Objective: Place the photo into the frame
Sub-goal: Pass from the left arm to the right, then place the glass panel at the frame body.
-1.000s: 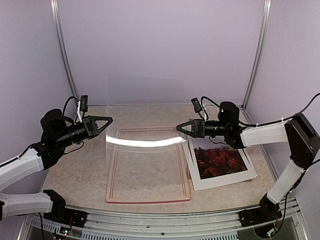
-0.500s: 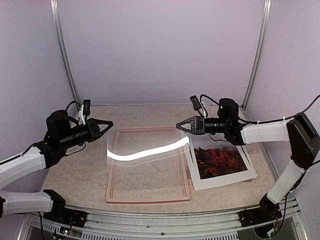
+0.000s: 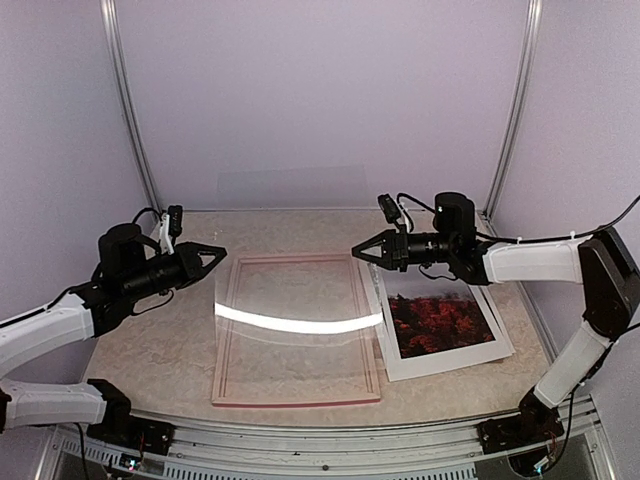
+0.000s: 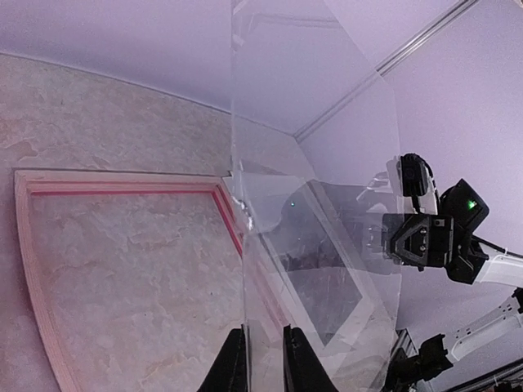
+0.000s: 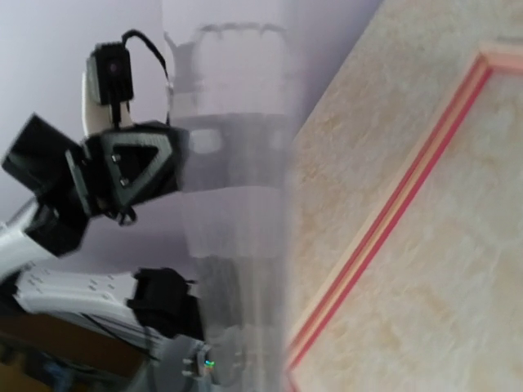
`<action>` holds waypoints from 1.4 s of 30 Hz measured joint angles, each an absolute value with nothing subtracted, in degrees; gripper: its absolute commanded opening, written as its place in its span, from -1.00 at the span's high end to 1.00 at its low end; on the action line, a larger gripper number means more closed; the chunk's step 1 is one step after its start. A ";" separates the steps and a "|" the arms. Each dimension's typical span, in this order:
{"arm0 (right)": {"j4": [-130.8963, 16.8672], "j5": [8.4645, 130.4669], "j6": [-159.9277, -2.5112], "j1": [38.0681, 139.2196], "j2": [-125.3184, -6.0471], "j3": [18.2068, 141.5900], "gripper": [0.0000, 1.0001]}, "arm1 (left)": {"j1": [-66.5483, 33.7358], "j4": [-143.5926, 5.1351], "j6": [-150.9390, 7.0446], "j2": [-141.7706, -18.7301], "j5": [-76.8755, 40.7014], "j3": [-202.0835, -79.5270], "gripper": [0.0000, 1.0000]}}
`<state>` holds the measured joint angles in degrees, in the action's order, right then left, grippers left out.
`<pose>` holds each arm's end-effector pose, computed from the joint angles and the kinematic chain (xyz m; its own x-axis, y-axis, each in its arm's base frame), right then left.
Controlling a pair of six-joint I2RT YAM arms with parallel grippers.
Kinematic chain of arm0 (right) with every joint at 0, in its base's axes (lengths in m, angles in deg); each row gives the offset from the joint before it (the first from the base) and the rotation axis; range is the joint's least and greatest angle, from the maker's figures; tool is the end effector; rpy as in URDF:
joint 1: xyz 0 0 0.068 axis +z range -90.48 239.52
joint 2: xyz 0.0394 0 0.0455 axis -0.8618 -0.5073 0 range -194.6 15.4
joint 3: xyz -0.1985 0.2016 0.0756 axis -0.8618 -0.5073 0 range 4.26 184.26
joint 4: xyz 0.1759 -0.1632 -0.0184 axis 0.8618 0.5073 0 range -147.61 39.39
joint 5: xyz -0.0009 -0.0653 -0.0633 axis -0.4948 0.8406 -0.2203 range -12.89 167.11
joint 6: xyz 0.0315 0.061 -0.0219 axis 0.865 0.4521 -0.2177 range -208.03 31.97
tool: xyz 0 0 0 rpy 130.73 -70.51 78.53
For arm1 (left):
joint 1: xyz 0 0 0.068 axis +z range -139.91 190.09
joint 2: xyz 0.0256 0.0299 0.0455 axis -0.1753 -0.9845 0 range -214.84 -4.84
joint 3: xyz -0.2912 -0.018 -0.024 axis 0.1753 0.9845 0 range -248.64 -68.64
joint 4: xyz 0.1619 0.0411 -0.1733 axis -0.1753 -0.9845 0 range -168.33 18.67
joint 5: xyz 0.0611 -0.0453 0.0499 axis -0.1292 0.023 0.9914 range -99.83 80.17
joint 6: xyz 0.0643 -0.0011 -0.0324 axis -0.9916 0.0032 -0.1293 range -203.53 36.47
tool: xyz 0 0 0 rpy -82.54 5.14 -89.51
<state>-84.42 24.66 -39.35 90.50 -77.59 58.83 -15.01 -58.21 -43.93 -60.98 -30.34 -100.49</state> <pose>0.2797 0.2231 0.2842 -0.8496 0.0238 -0.5269 -0.5171 0.1589 0.8410 0.1873 -0.1107 0.2879 -0.5867 -0.3843 -0.7128 0.4344 0.5935 -0.6775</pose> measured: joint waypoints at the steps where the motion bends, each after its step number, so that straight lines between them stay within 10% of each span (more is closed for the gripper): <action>1: -84.33 24.68 -37.60 90.50 -77.50 58.68 1.00 | -15.01 -58.62 -44.11 -60.98 -29.88 -100.34 0.57; 42: -88.96 30.15 -14.52 97.76 -80.63 58.66 1.00 | -17.41 -70.32 -43.78 -70.80 -1.40 -98.11 -0.87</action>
<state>-88.96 30.15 -14.52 97.76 -80.63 58.66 -17.41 -70.32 -43.78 -70.80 -1.40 -98.11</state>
